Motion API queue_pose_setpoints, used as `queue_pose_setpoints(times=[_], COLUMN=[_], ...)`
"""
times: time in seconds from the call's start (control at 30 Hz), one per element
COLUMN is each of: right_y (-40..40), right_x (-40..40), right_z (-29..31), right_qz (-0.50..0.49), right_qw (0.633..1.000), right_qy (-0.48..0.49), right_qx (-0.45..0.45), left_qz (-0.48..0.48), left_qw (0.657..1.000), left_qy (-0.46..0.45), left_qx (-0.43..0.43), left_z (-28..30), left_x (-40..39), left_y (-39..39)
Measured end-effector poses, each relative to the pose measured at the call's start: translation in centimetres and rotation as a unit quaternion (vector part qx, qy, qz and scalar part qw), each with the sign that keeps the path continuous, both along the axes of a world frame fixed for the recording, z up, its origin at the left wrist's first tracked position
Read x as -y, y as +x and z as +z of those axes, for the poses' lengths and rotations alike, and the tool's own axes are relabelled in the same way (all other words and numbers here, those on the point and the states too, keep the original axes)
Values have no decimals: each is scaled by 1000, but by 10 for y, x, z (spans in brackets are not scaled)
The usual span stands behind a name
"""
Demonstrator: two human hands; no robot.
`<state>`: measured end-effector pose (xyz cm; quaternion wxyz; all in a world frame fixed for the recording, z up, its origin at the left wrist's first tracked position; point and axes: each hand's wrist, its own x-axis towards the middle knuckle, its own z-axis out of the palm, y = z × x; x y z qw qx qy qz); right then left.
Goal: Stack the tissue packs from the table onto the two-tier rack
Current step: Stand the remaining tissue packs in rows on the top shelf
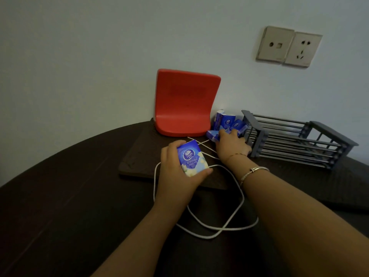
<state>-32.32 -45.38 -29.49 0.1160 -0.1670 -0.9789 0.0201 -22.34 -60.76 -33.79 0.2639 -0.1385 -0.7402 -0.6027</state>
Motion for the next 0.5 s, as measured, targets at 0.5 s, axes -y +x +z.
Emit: queue_pose_setpoints(times=[0.5], right_y=[184], right_x=[32], right_z=[85], right_qz=[220], right_qw=[829], right_qy=[-491], right_qx=[-152], left_qz=[-27], left_qw=[984], left_qy=[163], left_qx=[70], left_z=[92], left_x=[17], left_y=[99])
